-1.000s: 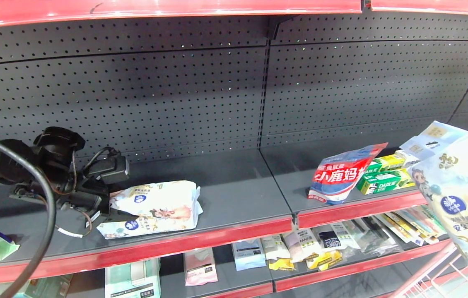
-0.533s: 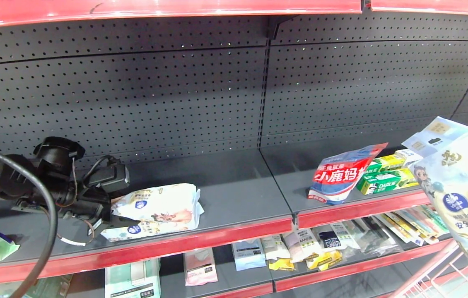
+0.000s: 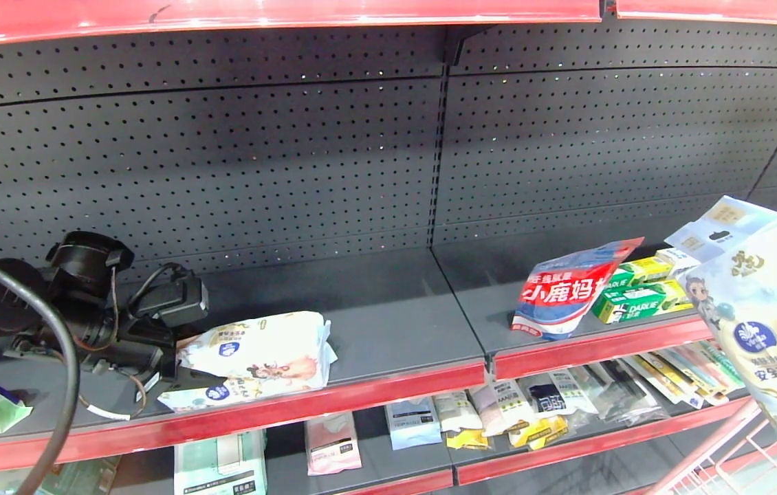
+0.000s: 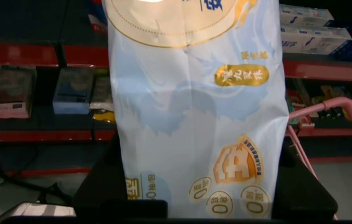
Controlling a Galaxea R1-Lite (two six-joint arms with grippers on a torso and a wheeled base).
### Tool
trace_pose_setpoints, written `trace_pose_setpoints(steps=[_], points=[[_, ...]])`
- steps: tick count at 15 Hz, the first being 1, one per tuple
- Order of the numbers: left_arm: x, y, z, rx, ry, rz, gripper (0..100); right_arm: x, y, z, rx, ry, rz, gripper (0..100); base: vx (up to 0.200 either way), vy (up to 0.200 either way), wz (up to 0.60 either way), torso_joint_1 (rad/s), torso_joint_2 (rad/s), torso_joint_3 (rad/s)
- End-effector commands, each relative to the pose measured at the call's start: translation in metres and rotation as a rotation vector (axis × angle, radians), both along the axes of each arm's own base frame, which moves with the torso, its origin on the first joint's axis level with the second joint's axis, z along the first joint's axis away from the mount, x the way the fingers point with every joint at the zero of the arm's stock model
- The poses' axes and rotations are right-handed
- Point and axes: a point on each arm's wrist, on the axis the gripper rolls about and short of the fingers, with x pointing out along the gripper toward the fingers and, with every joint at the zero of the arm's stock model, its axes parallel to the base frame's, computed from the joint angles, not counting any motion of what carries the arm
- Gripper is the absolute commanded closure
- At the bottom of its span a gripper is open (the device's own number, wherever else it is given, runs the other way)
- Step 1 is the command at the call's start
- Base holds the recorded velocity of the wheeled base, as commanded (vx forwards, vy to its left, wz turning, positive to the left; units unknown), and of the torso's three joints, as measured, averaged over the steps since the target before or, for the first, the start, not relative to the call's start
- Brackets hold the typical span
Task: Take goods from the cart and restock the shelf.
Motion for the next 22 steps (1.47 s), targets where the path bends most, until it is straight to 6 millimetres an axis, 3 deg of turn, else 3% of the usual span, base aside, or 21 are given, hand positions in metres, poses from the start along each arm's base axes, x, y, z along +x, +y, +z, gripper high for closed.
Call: trace_pose_setpoints(steps=[1,17,18,22], points=[[0.001,-0.001,-0.004,-0.033,0.013,-0.018,100,0.0,0.0,0.0,-0.001,0.001,0.001,100,0.0,0.0,0.0,0.0,0.0,0.0],[0.0,0.0,-0.002,0.027,-0.001,0.011,100,0.0,0.0,0.001,-0.001,0.0,0.001,100,0.0,0.0,0.0,0.0,0.0,0.0],[0.001,0.0,-0.002,0.025,-0.002,0.015,0,0.0,0.0,0.001,-0.001,0.0,0.001,100,0.0,0.0,0.0,0.0,0.0,0.0],[-0.01,0.006,0.011,-0.004,-0.026,0.047,0,0.0,0.0,-0.002,-0.002,0.009,0.001,100,0.0,0.0,0.0,0.0,0.0,0.0]])
